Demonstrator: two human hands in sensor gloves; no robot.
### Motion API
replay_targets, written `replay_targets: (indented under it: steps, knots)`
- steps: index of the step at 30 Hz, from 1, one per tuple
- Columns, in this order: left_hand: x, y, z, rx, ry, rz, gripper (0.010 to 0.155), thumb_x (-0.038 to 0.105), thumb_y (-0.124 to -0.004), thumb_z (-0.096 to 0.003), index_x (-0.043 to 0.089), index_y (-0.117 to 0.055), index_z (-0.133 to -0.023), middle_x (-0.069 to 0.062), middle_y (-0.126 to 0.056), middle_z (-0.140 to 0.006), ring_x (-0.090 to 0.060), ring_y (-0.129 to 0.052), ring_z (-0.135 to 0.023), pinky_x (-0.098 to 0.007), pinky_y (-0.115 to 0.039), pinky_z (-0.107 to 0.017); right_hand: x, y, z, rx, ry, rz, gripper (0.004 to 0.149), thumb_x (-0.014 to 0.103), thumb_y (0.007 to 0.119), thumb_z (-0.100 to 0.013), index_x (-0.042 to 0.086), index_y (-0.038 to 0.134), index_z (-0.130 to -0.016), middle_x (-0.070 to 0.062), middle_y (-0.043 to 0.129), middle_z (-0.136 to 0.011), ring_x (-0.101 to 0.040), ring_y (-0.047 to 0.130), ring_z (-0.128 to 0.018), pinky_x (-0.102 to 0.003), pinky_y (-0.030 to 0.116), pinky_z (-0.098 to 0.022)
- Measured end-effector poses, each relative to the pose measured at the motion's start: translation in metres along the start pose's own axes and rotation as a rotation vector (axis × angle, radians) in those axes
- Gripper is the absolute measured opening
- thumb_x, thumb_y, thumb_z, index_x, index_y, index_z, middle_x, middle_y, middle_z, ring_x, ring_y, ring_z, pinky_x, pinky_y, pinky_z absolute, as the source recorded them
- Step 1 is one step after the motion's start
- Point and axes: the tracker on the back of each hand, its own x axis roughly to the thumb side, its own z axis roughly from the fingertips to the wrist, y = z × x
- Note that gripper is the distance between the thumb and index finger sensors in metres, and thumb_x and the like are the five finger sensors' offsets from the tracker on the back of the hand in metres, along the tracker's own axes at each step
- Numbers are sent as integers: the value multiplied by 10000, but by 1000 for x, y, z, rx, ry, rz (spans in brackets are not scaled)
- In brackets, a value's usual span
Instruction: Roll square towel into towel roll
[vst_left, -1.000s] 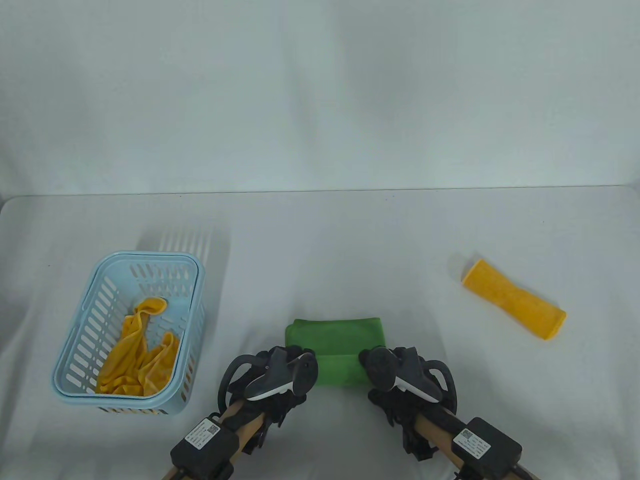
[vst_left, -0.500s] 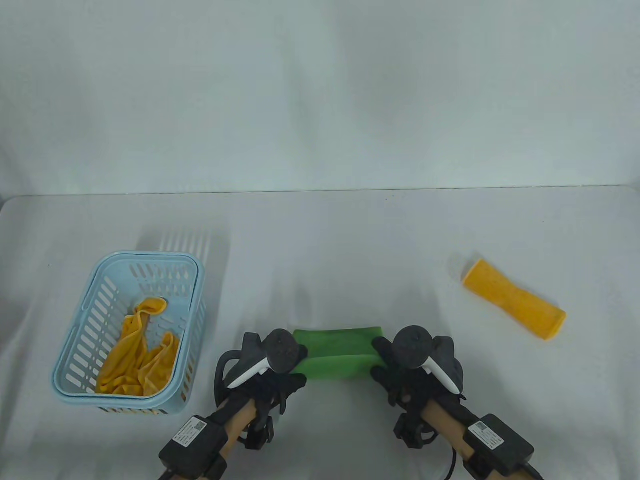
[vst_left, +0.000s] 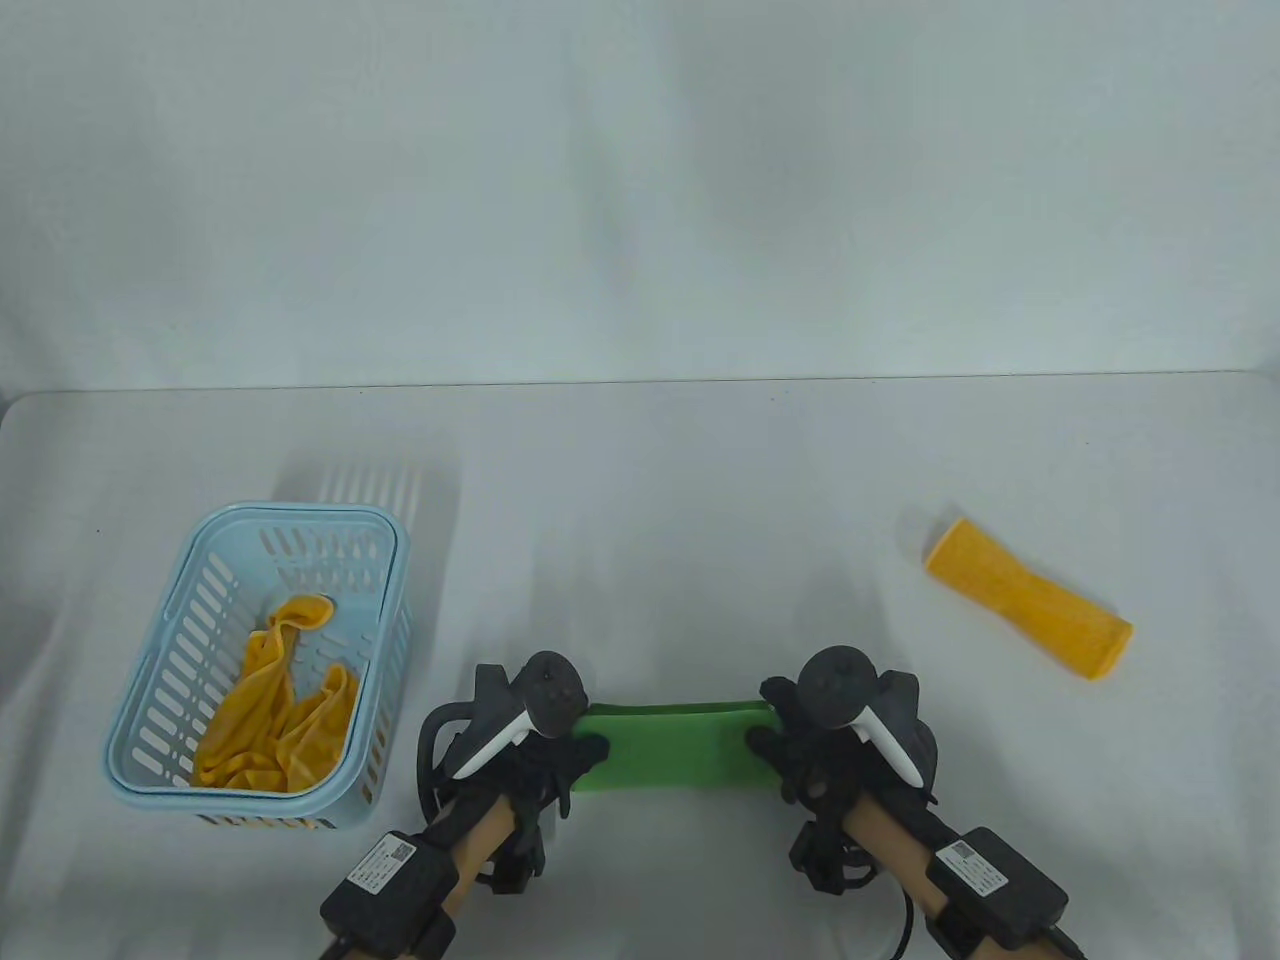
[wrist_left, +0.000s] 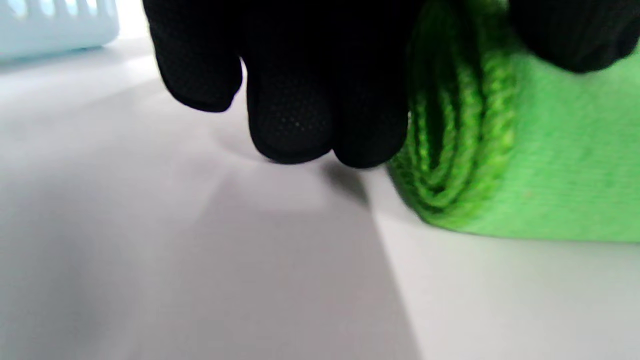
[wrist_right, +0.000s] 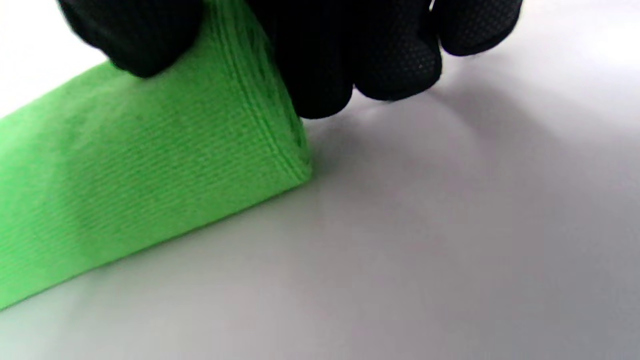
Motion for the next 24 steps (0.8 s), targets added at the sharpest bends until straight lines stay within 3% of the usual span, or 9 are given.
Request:
replay_targets:
  steps: [17,24]
  knots:
    - [-4,15,7,101,-4,-12,798,637,-726,-328,313,-591,-1045,35,-784,-1019,-251,-893,-880,-530,-696,-698,1,-16,5,-42,-26,-23,765,585,772,-300,347,501,-974,22,690,-975,-308,696,-901,-567,588,-671]
    - [4,30,23,205,-59,-75,867,692,-736,-297,326,-558,-1062,29,-715,-1071,-281,-824,-946,-561,-654,-722,17,-19,17,-84,-155,61,779,567,792,-296,369,469,-977,38,565,-1050,-320,561,-1000,-589,511,-711]
